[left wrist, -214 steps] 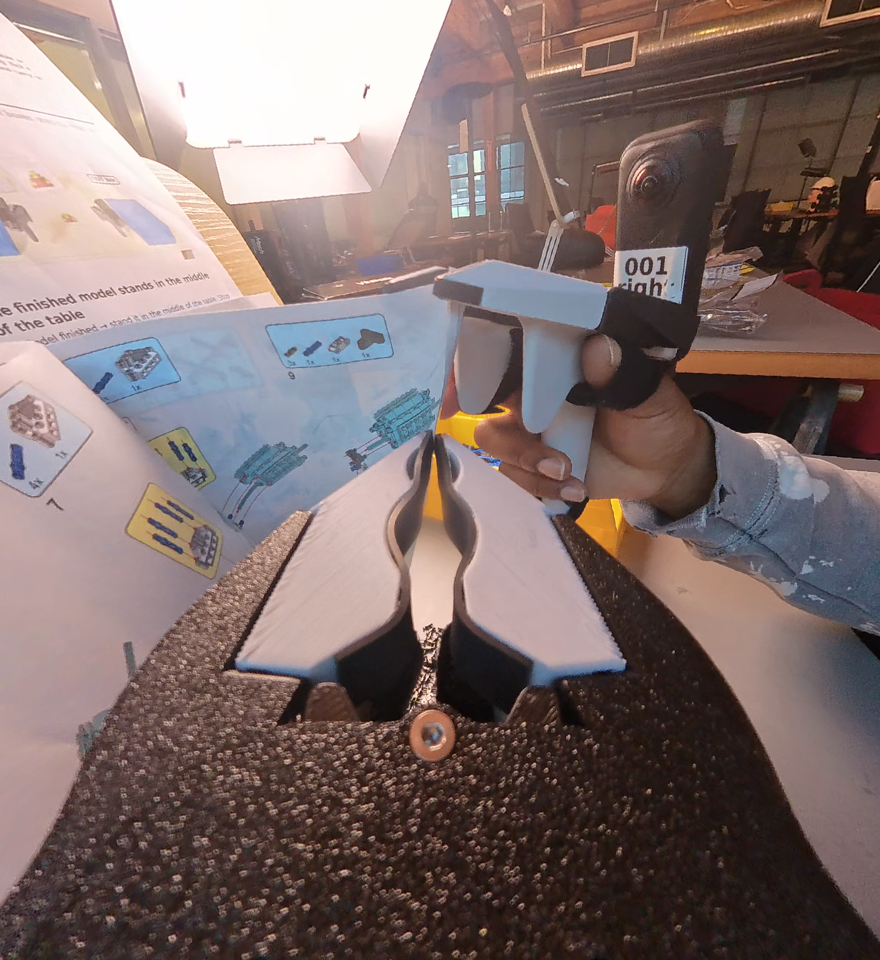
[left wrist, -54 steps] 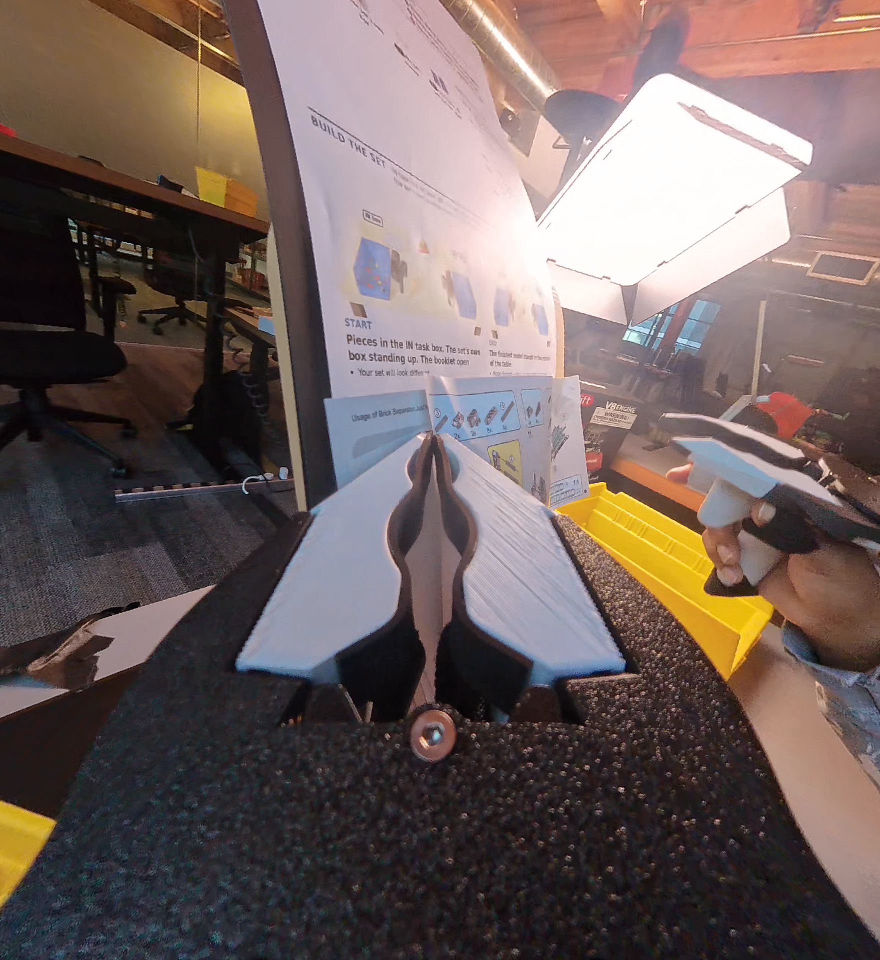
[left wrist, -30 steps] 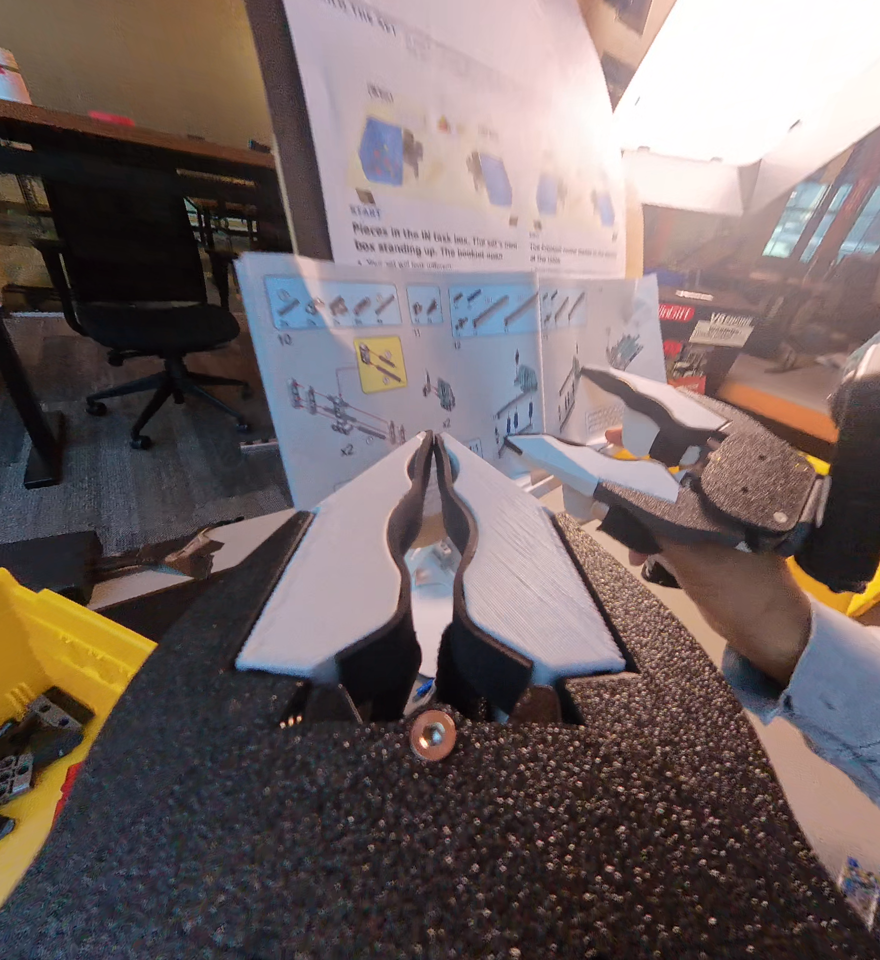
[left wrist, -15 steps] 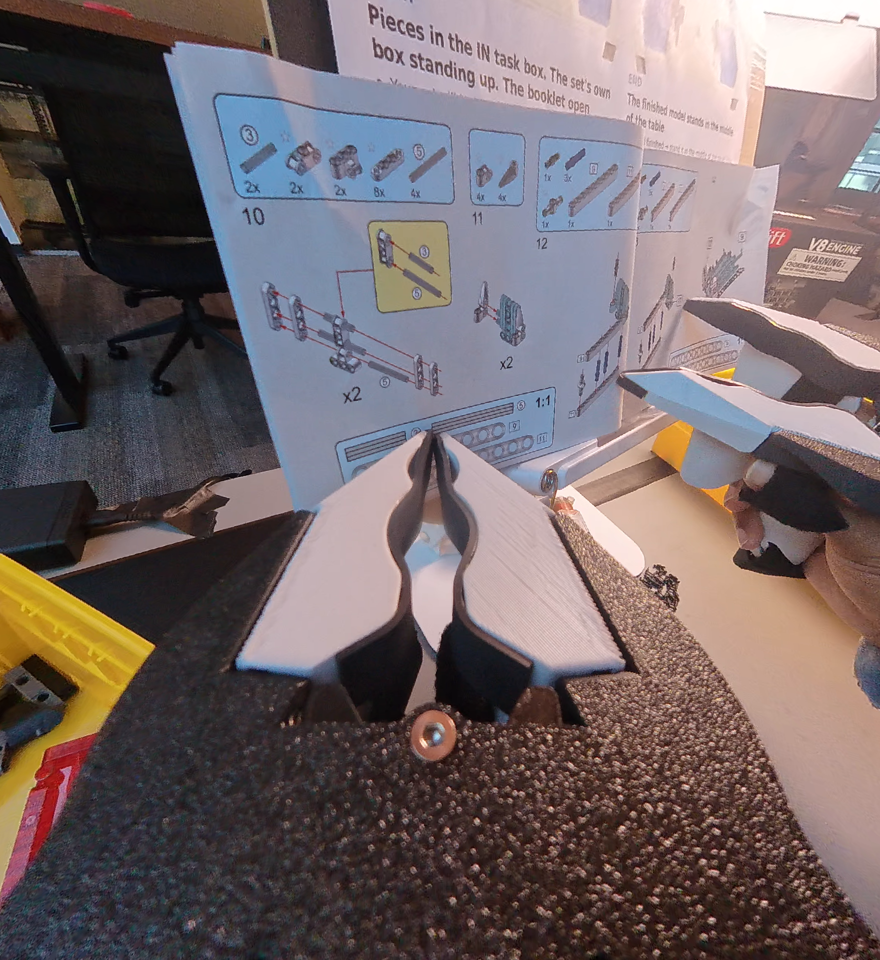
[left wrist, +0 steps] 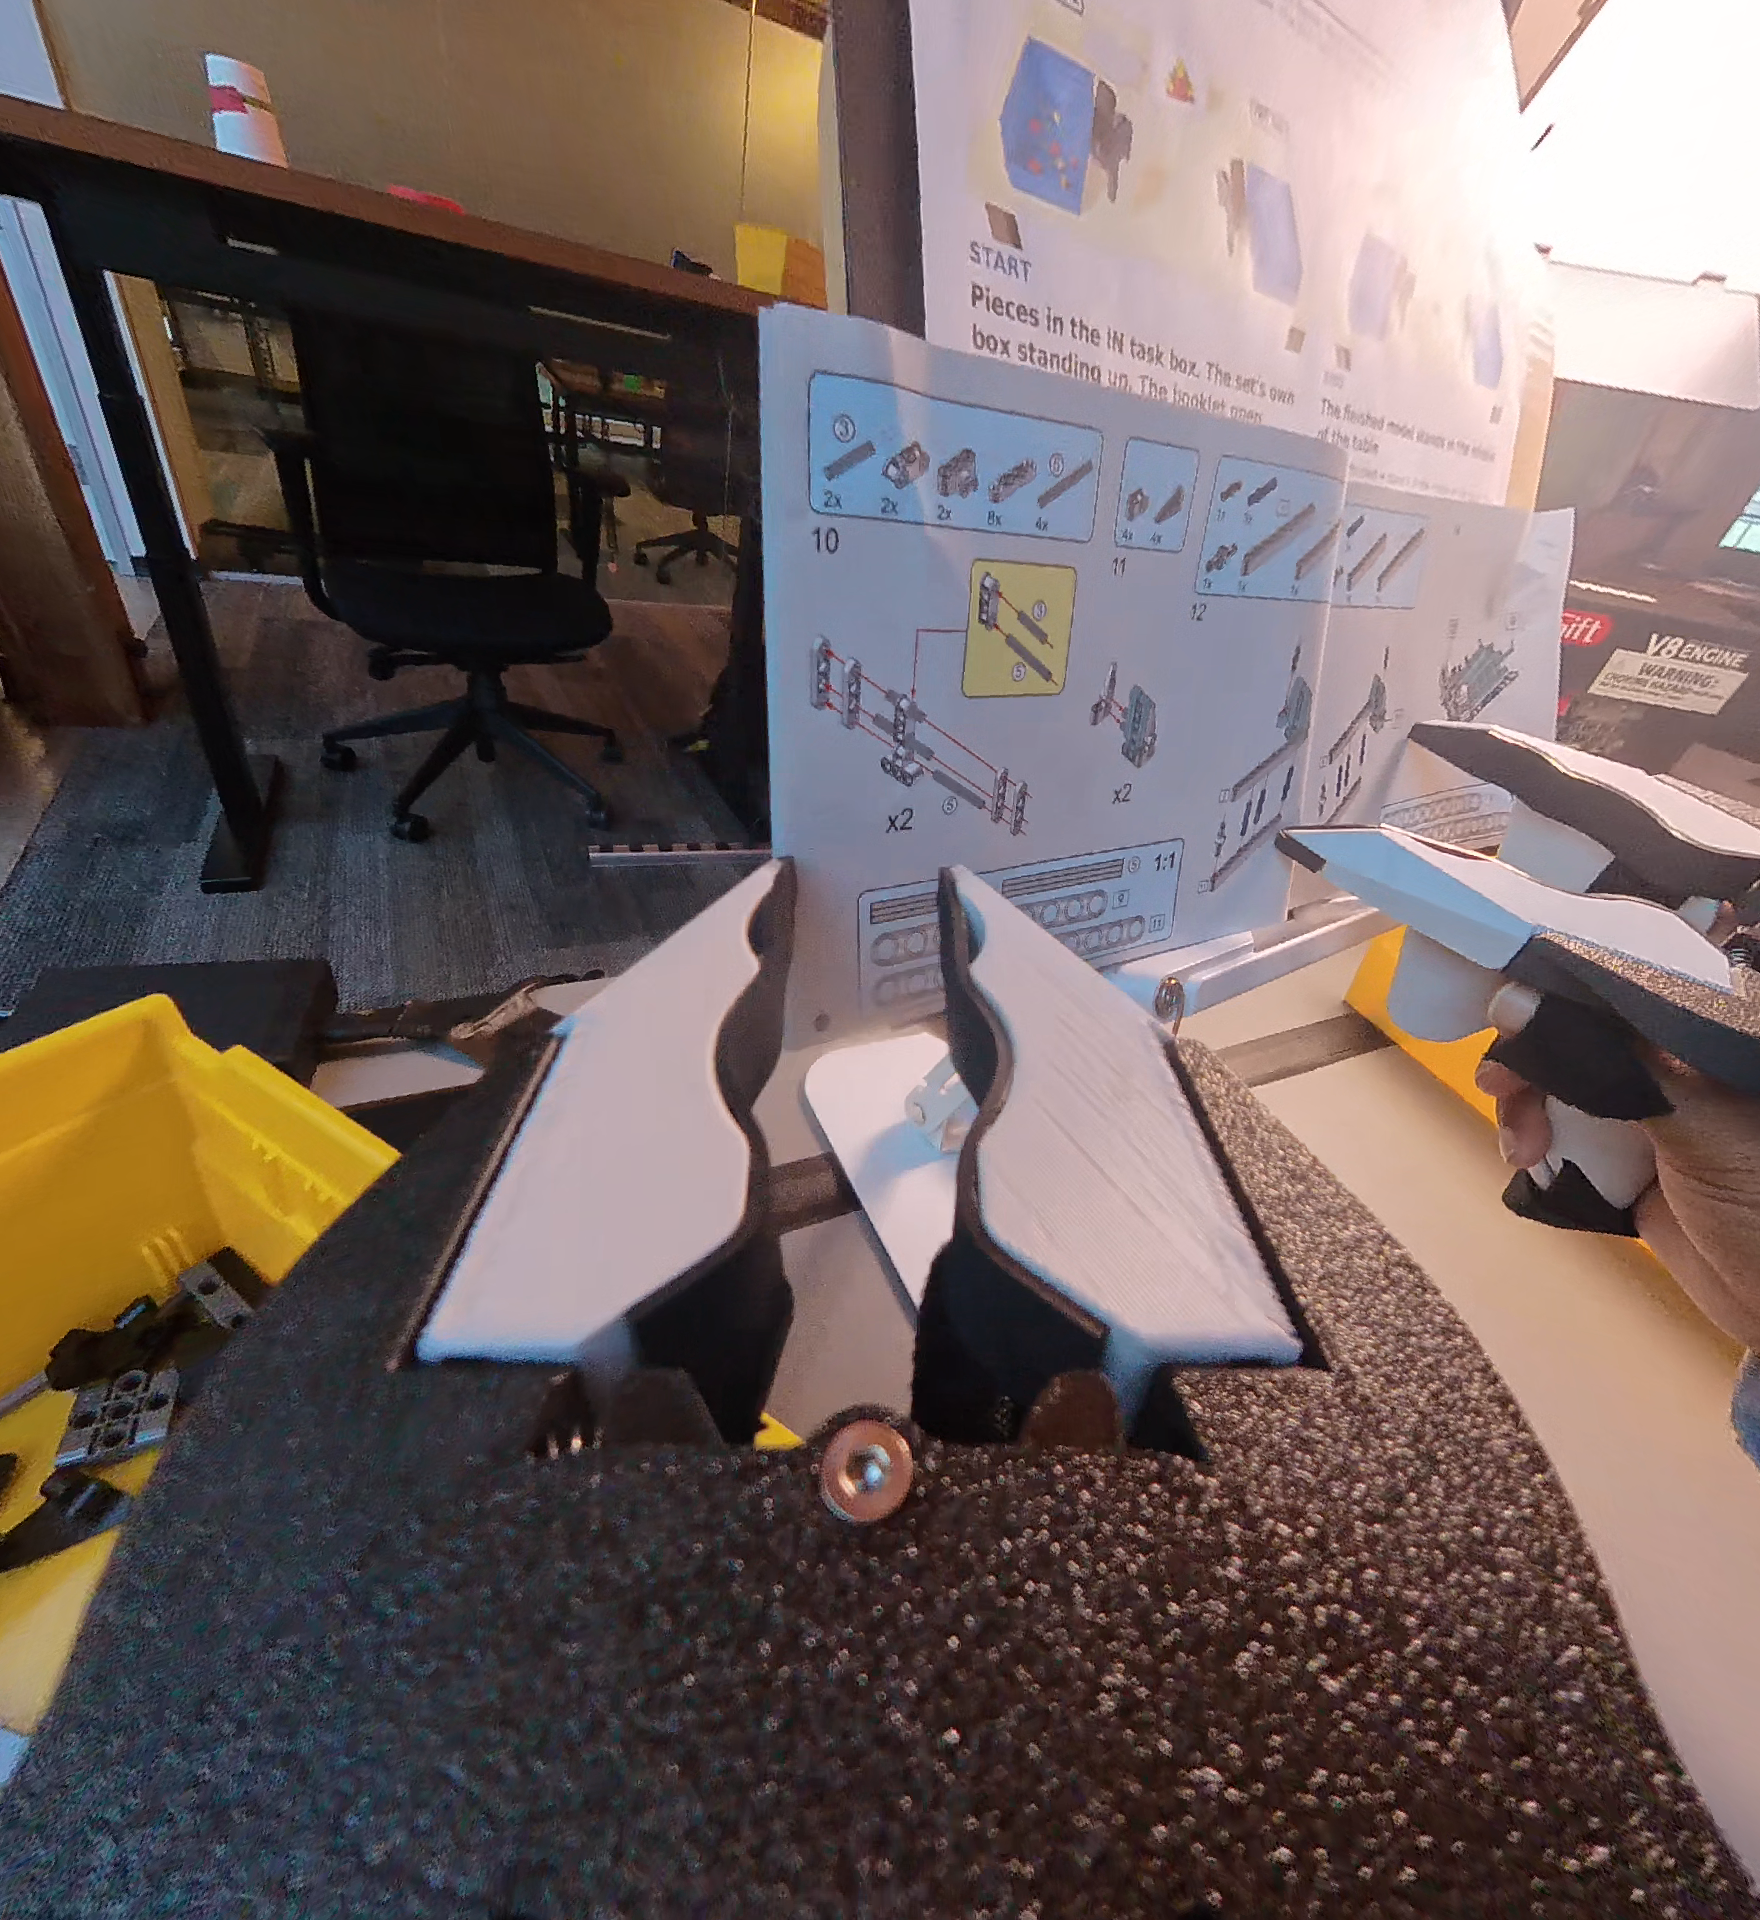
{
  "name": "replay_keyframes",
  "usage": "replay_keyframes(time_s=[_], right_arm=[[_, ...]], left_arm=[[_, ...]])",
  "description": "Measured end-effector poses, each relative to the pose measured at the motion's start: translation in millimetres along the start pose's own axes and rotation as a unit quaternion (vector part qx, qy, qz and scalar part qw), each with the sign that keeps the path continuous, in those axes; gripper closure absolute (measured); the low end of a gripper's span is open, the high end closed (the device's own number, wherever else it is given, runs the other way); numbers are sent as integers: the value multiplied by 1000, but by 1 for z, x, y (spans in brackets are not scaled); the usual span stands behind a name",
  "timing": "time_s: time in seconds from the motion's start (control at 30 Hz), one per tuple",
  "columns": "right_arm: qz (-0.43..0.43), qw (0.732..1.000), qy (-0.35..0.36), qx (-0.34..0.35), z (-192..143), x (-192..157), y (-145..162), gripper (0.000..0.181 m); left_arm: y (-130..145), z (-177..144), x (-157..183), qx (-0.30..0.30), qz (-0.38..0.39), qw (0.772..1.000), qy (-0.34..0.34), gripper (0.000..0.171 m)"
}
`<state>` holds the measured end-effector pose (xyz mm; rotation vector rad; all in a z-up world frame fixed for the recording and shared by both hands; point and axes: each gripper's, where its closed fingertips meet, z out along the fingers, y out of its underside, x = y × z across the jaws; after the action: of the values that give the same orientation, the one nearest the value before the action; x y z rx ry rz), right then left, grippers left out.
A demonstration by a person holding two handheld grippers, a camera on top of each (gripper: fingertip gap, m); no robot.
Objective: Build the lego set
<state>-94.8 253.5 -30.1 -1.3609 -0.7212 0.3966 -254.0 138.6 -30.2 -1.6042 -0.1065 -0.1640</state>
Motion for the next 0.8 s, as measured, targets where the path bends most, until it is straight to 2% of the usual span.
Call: replay_keyframes(time_s=[0.13, 0.33, 0.5, 0.63, 0.73, 0.77, 0.8], right_arm=[[-1, 1000, -3, -2, -2, -2, -1, 88], [-1, 1000, -5, 5, -11, -1, -7, 89], [9, 999, -35, 28, -24, -7, -16, 89], [24, 993, -97, 62, -38, -27, -31, 87], [0, 992, -122, 38, -28, -47, -30, 81], [-13, 992, -122, 31, -23, -50, -28, 89], [-28, 992, -118, 25, -19, -51, -26, 112]], left_arm=[[-2, 0, 5, 16, 13, 1000, 13, 129], [6, 4, 24, 14, 58, 998, 6, 127], [1, 0, 42, 39, 90, 995, -3, 128], [-2, 0, 47, 40, 92, 995, 0, 129], [-6, 0, 50, 49, 79, 996, 5, 129], [-6, -1, 50, 49, 78, 996, 2, 129], [-6, -2, 50, 48, 78, 996, 1, 129]])
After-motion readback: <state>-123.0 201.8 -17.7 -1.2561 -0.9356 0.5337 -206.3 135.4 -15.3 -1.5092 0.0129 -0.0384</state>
